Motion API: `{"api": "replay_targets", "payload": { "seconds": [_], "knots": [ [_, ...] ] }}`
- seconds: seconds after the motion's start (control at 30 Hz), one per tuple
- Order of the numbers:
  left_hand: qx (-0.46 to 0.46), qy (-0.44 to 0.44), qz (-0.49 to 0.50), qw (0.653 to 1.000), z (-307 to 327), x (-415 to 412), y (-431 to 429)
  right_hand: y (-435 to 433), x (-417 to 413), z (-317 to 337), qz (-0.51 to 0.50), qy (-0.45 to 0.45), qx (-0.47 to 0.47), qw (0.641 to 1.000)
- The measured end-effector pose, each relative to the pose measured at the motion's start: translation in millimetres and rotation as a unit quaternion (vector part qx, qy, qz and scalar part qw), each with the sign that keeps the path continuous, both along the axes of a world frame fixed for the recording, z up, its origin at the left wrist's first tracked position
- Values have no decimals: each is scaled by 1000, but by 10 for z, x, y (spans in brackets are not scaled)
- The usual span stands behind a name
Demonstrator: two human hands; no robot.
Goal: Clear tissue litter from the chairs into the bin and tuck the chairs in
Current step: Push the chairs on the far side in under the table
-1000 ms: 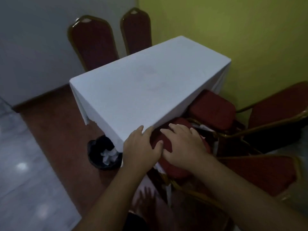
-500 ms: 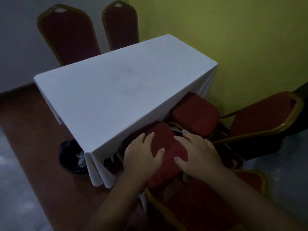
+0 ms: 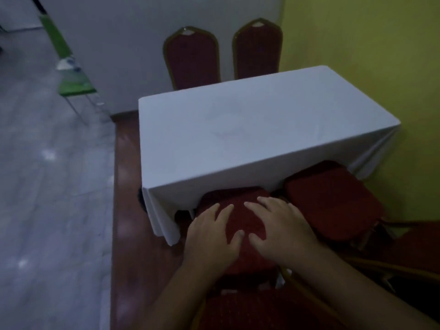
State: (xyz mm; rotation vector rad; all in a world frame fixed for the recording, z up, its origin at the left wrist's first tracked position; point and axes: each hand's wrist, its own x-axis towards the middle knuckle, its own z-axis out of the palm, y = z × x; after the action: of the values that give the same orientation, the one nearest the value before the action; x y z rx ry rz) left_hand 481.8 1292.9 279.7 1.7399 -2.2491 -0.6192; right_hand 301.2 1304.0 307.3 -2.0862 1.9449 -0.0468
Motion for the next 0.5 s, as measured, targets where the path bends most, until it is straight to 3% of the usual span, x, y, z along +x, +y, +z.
{"api": "replay_targets", "payload": {
  "seconds": [0.3, 0.5],
  "knots": [
    [-36, 13, 7, 999, 271, -319, 344, 355, -562, 195, 4, -10, -11, 1000],
    [-32, 22, -16, 999, 284, -1048, 500, 386, -1289, 250, 19, -7, -37, 999]
  ]
}}
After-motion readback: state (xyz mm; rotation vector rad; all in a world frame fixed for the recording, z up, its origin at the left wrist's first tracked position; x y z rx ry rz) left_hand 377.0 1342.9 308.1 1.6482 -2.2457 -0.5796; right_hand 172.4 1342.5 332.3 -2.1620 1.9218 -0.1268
